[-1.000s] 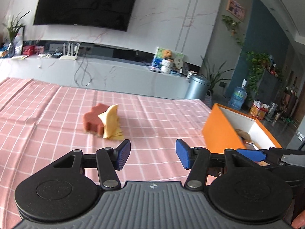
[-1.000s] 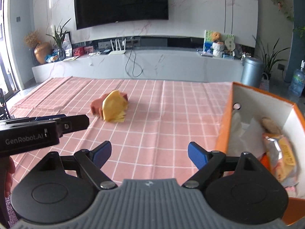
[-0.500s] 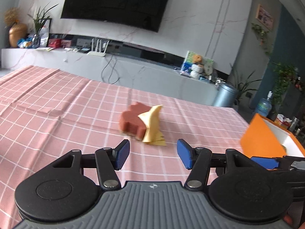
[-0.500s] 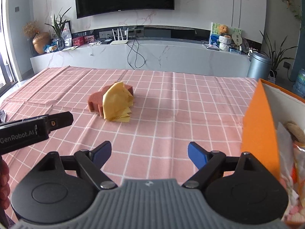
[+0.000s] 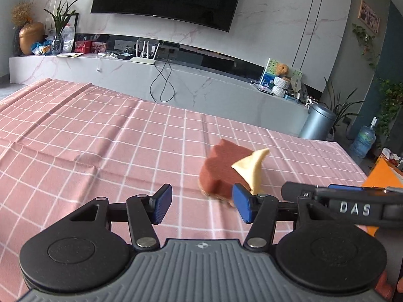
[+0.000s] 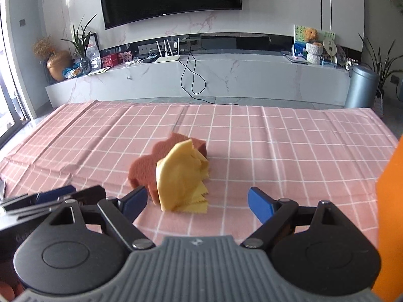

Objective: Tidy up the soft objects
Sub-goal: 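Grasp the yellow cloth with the right tool while the left tool grasps the bear sponge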

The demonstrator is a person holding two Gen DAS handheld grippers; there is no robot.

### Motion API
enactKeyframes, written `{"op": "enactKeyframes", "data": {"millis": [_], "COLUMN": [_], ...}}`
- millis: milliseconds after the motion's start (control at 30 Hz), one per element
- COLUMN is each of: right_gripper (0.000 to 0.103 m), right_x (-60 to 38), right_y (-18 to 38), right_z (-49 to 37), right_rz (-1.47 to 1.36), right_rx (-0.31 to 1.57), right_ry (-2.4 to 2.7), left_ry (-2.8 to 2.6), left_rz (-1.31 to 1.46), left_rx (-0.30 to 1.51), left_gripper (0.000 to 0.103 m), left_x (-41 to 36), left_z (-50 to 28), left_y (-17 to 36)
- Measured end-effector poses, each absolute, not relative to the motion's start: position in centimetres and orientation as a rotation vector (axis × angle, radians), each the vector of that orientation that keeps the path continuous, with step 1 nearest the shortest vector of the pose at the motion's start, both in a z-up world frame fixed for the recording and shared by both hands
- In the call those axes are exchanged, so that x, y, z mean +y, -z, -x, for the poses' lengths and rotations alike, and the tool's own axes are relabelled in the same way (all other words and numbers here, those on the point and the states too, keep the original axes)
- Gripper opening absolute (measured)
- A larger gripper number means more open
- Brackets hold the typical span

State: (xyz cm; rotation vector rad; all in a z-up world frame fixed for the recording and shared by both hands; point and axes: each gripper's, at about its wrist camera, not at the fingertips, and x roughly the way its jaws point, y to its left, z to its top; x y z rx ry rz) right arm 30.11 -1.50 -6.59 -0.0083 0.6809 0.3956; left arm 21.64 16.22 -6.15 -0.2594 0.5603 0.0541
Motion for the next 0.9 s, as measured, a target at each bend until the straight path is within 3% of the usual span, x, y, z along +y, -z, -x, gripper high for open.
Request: {"op": "enactKeyframes", "data": {"millis": [233,300,367,500,567,633,767,900], "right_gripper": [0.077,0.069,0.053,0.036,0.009,0.001,0.0,0.0], "right_x": [0.9,1.3,1.7,1.9,1.8,1.7,0.2,-1.7], "right_y": [7.7,8.0,8.4,9.0,9.1,8.9,8.4,8.5], "right_z": [-33.8,-34.4,-34.9,-35.4,-35.4,-35.1,-34.4,-34.2], "right_rz": [0.004,0.005,0.019,0.007,0.001,0.021,0.015,0.037], "right_rx": [0.711,0.722,0.74,0.76,0.76,0.748,0.714,0.704], "right_ry": [-0.396,-0.402,-0.408,-0.437,-0.464,-0.463,-0.413,-0.316], "left_ry": [-0.046,-0.039,-0.019,-0.011,-0.005,-0.004,0.013,0.027], "left_rz": [0.218,0.214,0.223,0.218,0.224,0.226,0.226,0.204], "left_rx": [0.586,0.61,0.634,0.626,0.625,0.623,0.605,0.578], "left_gripper": [0.064,0.064,0.064,0.064,0.064,0.064,0.081,0.084], "left_x": [17.1,17.2,17.4,17.3,17.3,17.3,16.9,15.8], "left_z": [-23.9,-24.6,-25.1,-25.5,-25.7,-25.8,-26.2,-26.7], "left_y": [6.8,7.1,7.4,7.3,7.2,7.1,6.8,6.4]}}
